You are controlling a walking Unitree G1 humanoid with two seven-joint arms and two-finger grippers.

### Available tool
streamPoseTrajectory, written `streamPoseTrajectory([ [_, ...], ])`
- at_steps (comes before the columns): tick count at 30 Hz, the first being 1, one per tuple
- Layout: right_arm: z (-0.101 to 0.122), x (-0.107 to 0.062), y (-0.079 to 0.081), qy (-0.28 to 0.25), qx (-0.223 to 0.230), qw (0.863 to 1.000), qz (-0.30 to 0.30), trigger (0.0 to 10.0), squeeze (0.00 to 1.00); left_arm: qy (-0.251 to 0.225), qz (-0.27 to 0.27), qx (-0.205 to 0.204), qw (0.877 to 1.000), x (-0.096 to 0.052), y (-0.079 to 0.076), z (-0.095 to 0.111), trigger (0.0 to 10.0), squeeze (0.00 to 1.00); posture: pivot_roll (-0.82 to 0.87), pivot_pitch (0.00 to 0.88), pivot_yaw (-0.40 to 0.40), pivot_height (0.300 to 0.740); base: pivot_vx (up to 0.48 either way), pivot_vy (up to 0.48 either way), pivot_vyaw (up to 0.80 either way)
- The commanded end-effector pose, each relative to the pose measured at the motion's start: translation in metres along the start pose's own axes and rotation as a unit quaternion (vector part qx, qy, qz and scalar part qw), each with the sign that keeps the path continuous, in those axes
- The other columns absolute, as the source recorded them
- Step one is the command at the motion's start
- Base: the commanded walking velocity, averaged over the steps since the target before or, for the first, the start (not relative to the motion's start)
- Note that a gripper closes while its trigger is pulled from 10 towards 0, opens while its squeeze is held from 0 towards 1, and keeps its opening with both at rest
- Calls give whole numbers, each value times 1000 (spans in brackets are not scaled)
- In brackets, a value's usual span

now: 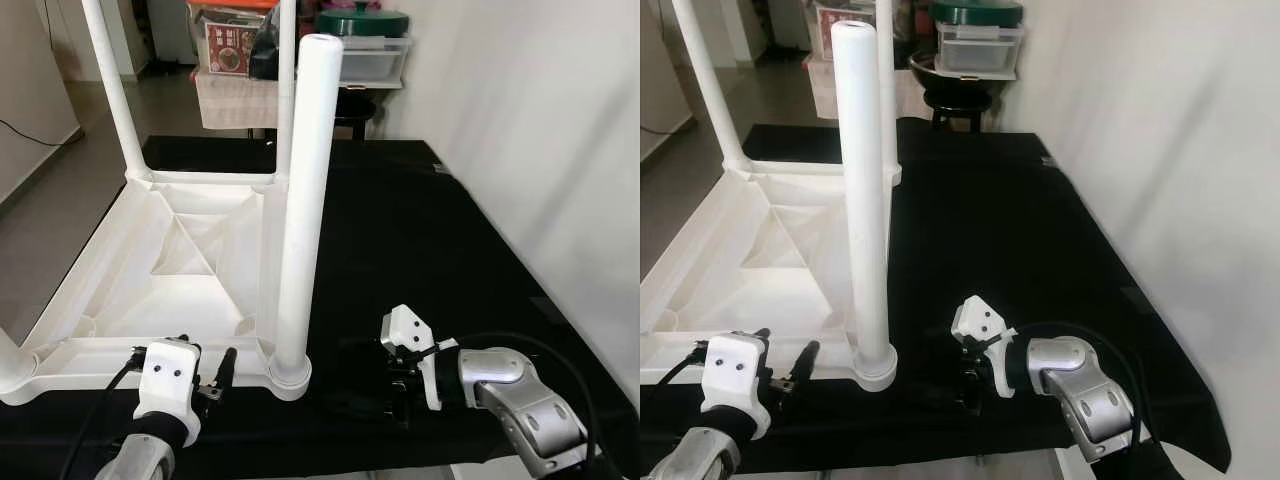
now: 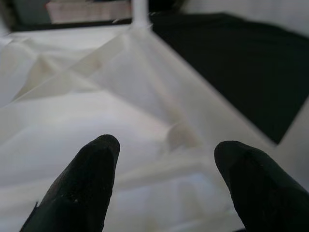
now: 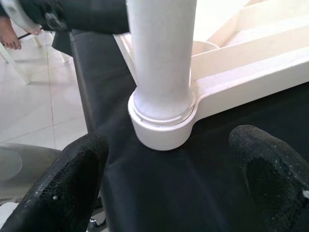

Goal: Building children table

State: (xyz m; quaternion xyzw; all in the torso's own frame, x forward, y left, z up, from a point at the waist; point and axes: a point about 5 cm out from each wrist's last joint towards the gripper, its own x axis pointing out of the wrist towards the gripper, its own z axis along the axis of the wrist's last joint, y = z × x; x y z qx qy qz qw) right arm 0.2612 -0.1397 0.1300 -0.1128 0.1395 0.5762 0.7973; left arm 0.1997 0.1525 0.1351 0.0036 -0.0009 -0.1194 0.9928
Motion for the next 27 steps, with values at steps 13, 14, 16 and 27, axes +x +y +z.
streamPoseTrajectory([
  [13,0,2,5,4,-7,1000,11,10000,1000,-12,-172,-40,984,0,-38,16,10000,0,-180,20,-93,740,0,0,0],
  [14,-1,2,5,5,-7,1000,14,10000,1000,-10,-170,-40,985,-2,-37,16,10000,0,-179,19,-93,740,0,0,0],
  [16,-2,2,7,9,-6,1000,22,10000,1000,-2,-170,-42,985,-4,-36,15,10000,0,-178,17,-94,740,0,0,0],
  [27,-3,-6,0,25,-15,999,18,10000,1000,52,-94,-34,994,-13,-24,-1,10000,0,-174,12,-93,740,0,0,0],
])
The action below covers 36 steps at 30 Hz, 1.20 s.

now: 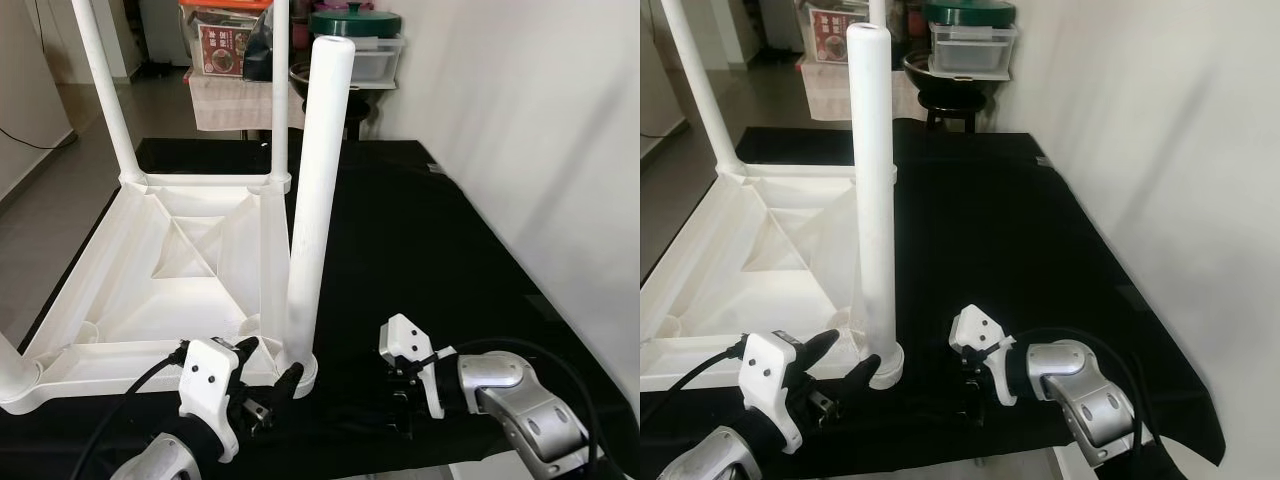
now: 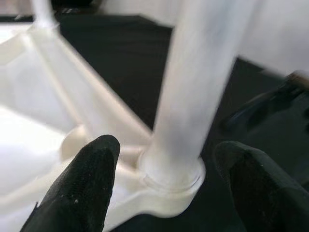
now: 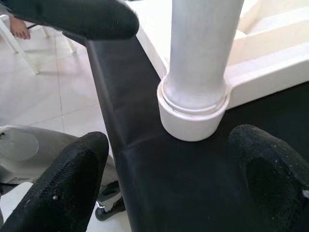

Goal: Building children table

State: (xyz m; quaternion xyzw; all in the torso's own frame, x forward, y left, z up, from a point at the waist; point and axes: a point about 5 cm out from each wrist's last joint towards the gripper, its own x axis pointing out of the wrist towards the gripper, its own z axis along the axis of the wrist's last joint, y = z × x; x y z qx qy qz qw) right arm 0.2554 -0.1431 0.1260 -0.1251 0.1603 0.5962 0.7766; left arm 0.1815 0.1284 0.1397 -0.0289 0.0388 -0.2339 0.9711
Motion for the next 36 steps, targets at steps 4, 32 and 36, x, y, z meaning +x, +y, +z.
streamPoseTrajectory([
  [4,5,-1,-8,-8,-15,999,-30,10000,1000,24,66,-13,997,-5,11,-10,10000,0,-176,14,-93,740,0,0,0],
  [32,11,9,-14,-32,-17,997,-68,10000,1000,37,112,-7,993,-8,20,-14,10000,0,-177,18,-98,740,-112,0,0],
  [36,11,8,-15,-31,-17,997,-72,10000,1000,37,111,-7,993,-8,20,-14,10000,0,-177,19,-98,740,-263,0,0],
])
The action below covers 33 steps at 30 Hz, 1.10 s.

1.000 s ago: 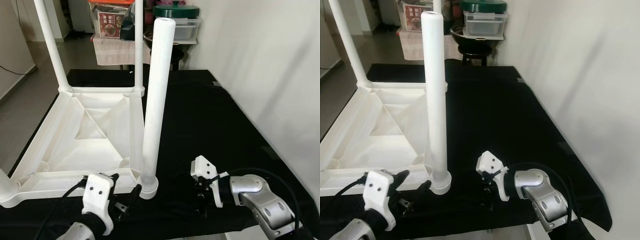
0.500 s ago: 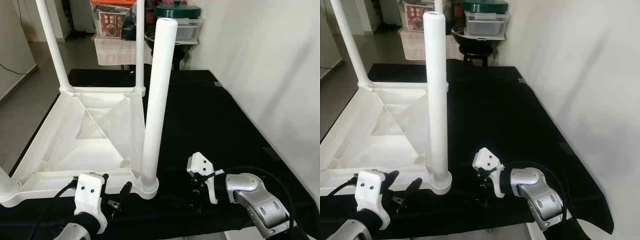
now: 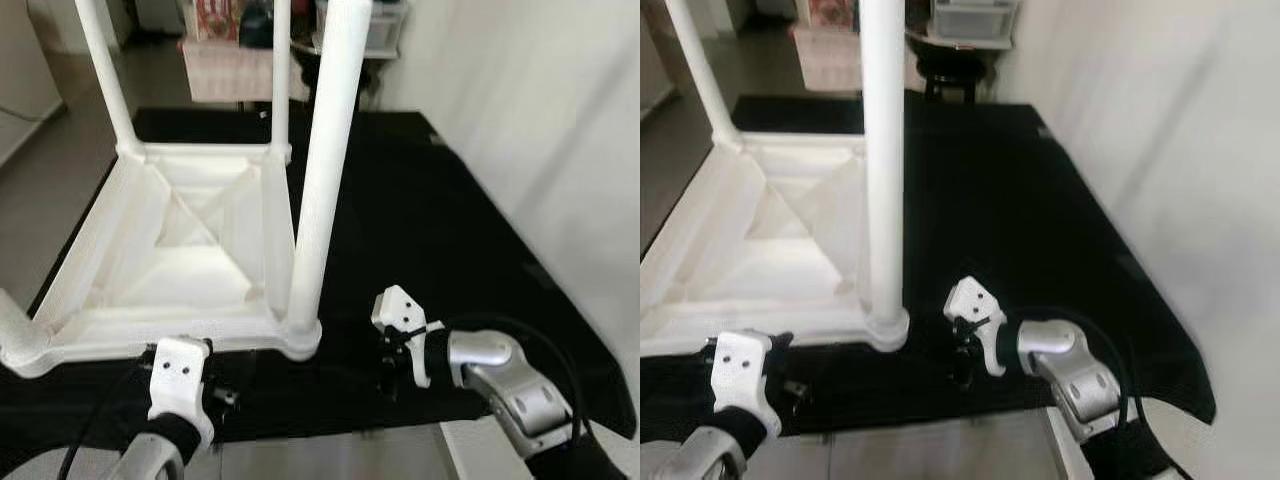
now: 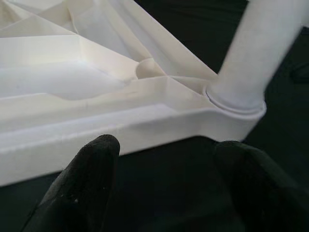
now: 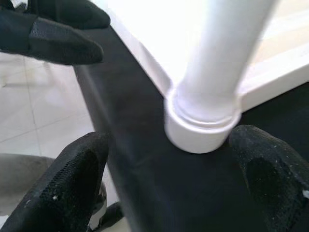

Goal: Building children table

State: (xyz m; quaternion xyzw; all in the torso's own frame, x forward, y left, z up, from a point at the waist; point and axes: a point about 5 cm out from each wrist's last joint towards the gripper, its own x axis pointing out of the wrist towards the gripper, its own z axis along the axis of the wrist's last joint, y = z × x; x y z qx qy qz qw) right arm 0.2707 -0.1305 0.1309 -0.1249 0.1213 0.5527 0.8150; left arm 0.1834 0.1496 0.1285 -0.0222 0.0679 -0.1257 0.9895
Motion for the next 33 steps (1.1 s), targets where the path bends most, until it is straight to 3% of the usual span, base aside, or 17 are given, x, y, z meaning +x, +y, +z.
streamPoseTrajectory([
  [1,1,-4,-4,0,-6,1000,-10,10000,1000,11,1,-1,1000,0,-1,-4,10000,0,-177,19,-98,740,-262,0,0],
  [7,1,-4,-6,0,-8,1000,-20,10000,1000,9,2,-1,1000,1,-1,-3,10000,0,-178,18,-99,740,-247,0,0],
  [15,3,3,-19,-12,-9,995,-103,10000,1000,-14,32,8,999,5,8,3,10000,0,-184,16,-98,740,0,0,0],
  [16,5,6,-25,-28,3,987,-158,10000,886,-18,49,27,998,6,12,4,10000,0,-186,18,-95,740,0,0,0],
  [17,5,6,-25,-28,3,987,-158,10000,886,-18,49,27,998,6,12,4,10000,0,-186,18,-95,740,0,0,0],
  [18,6,6,-27,-32,5,985,-170,10000,0,-18,52,32,998,7,13,4,10000,0,-187,18,-96,740,0,0,0],
  [20,5,9,-29,-40,17,976,-215,10000,0,-30,85,69,994,7,20,5,10000,0,-187,19,-92,740,0,0,0],
  [21,5,9,-29,-40,17,976,-215,10000,0,-30,85,69,994,7,20,5,10000,0,-187,19,-92,740,0,0,0],
  [22,4,13,-30,-48,30,965,-257,10000,0,-26,110,78,990,7,26,3,10000,0,-191,18,-81,740,0,0,0],
  [29,4,25,-29,-56,38,947,-313,10000,0,-9,144,70,987,9,34,-7,10000,0,-185,13,-78,740,0,343,0],
  [31,5,29,-38,-61,45,934,-350,10000,0,-16,163,88,983,9,36,-6,10000,0,-170,0,-87,740,0,480,0],
  [33,6,30,-40,-61,45,930,-360,10000,0,-21,171,95,980,10,37,-5,10000,0,-169,0,-88,740,0,480,0],
])
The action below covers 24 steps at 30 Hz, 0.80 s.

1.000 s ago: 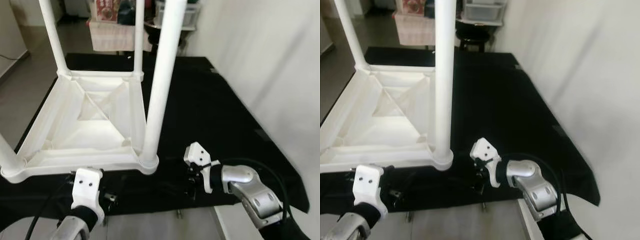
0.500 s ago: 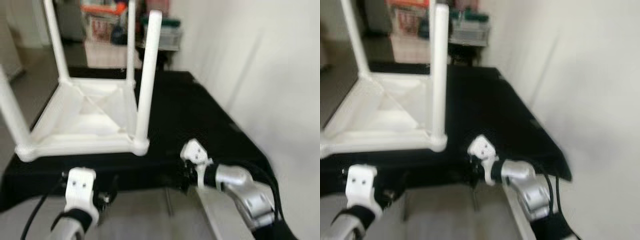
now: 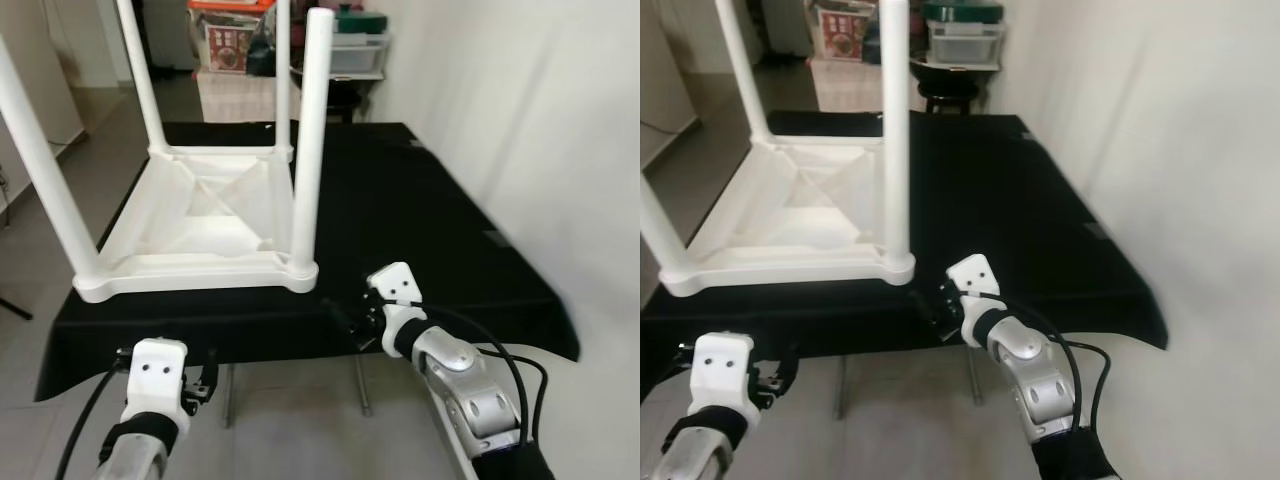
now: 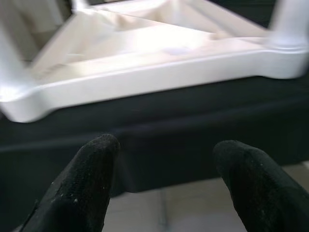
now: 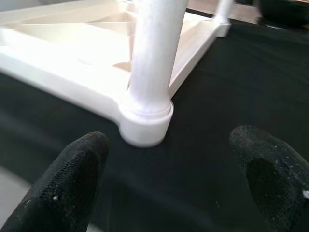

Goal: Building children table

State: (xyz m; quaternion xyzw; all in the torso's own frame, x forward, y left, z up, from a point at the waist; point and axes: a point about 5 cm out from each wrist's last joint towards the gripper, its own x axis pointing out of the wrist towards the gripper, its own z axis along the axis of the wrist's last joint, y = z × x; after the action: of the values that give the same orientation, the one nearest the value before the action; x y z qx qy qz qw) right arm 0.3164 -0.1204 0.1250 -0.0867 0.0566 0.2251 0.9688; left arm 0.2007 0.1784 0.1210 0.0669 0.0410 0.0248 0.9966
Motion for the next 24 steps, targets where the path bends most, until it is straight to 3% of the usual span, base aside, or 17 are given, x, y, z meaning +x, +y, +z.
streamPoseTrajectory([
  [1,5,5,2,-13,-7,1000,-10,10000,0,-5,23,17,1000,3,5,-2,10000,0,-171,0,-88,740,0,480,0],
  [7,5,8,3,-20,-8,1000,-12,10000,0,-13,35,11,999,8,9,-3,10000,0,-179,0,-90,740,0,480,0],
  [15,6,9,1,-32,6,999,3,10000,0,-57,37,18,998,18,10,10,10000,0,-190,0,-89,740,0,0,0],
  [24,24,11,-22,-73,0,997,-8,10000,0,-131,23,-8,991,34,5,41,10000,0,-197,0,-97,740,0,0,0],
])
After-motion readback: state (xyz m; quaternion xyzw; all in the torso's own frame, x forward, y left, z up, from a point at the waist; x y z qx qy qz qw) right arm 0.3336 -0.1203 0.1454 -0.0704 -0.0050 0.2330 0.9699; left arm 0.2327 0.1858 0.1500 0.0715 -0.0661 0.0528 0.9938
